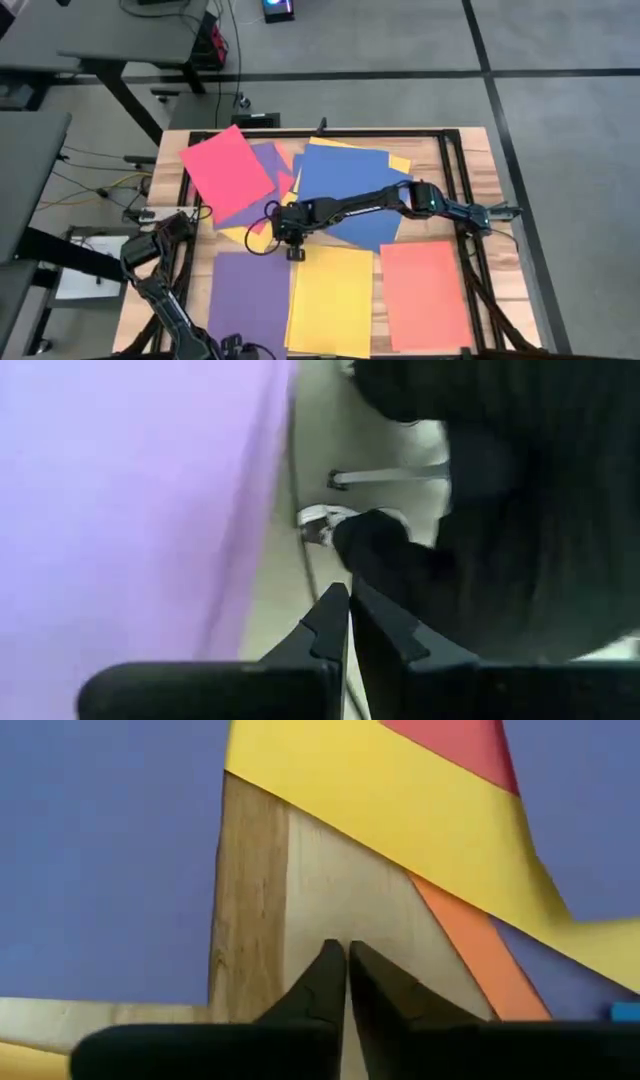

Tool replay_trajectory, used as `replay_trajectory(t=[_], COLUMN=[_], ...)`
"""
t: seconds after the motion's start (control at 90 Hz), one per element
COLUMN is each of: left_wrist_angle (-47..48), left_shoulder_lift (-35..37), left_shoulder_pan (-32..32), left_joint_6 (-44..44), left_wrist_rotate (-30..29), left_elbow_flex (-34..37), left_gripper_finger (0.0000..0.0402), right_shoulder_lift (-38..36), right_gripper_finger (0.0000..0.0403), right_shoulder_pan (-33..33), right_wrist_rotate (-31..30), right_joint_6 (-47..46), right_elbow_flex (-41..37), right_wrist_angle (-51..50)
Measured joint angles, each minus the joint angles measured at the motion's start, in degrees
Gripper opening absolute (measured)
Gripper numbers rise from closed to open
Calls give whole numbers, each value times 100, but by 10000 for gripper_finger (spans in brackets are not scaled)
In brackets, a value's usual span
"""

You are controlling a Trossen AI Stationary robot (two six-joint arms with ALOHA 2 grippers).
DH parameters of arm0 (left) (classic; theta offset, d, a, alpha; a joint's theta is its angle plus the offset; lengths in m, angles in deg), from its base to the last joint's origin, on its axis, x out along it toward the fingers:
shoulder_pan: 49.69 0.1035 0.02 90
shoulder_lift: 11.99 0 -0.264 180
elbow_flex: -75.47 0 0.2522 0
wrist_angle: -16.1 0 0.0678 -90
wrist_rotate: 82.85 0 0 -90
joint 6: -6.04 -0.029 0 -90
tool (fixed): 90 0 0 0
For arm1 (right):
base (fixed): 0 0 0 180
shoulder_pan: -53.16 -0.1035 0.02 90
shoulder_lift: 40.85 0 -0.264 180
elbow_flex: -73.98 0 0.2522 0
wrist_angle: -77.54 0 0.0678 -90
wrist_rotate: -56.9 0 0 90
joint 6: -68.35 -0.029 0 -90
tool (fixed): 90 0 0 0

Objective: Organize paper
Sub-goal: Stack the violet paper on top of the violet paper

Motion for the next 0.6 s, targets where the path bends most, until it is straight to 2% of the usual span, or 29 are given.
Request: replay_trajectory(t=[0.6], left_wrist_angle=[792], left_shoulder_lift=[2], left_shoulder_pan=[74], left_joint_6=[-20], left_wrist_rotate=[70], left_elbow_flex=[105], left_gripper_finger=[0], right_shoulder_lift=[4], right_gripper_finger=[0], right_shoulder_pan=[-333], right_wrist_rotate=[22], right_joint_6=[-5], right_elbow_flex=[-7], right_wrist_angle=[100])
